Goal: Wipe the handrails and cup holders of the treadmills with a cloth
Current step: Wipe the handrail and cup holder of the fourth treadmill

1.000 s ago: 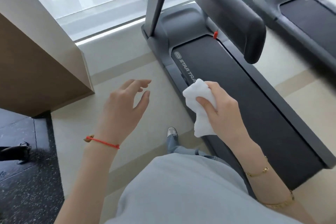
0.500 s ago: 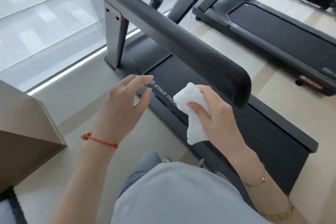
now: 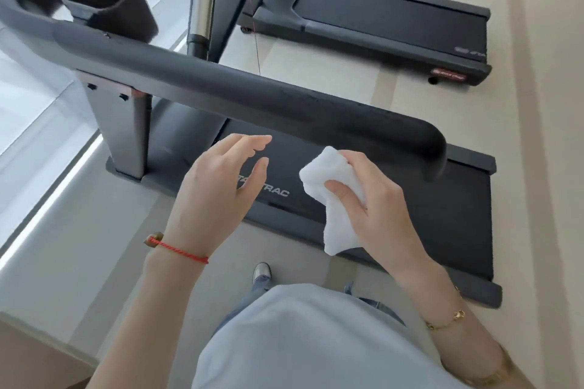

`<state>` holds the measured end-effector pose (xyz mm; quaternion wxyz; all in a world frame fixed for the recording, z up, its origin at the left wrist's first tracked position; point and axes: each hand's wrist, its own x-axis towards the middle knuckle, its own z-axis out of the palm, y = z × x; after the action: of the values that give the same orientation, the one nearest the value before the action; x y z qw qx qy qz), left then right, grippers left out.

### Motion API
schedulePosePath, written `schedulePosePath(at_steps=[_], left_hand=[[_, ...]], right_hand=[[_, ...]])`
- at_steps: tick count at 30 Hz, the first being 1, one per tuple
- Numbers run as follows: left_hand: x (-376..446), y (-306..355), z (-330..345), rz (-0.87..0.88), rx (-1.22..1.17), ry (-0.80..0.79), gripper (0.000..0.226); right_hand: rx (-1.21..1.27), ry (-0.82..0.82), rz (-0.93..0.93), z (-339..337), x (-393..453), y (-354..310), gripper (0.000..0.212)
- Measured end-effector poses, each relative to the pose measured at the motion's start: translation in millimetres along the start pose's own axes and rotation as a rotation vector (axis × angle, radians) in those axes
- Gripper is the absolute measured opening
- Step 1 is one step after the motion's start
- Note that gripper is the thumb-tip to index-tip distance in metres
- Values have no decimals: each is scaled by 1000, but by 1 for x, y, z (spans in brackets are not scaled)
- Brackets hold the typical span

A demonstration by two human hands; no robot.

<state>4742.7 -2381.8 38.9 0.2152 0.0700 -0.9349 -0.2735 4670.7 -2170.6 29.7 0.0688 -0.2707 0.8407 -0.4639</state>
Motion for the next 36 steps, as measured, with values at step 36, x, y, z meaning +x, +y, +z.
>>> schedulePosePath(at_steps=[36], left_hand=[[122,5,37,234,-74,-162,28]], right_hand=[[-359,610,-126,-95,60,-10,31]])
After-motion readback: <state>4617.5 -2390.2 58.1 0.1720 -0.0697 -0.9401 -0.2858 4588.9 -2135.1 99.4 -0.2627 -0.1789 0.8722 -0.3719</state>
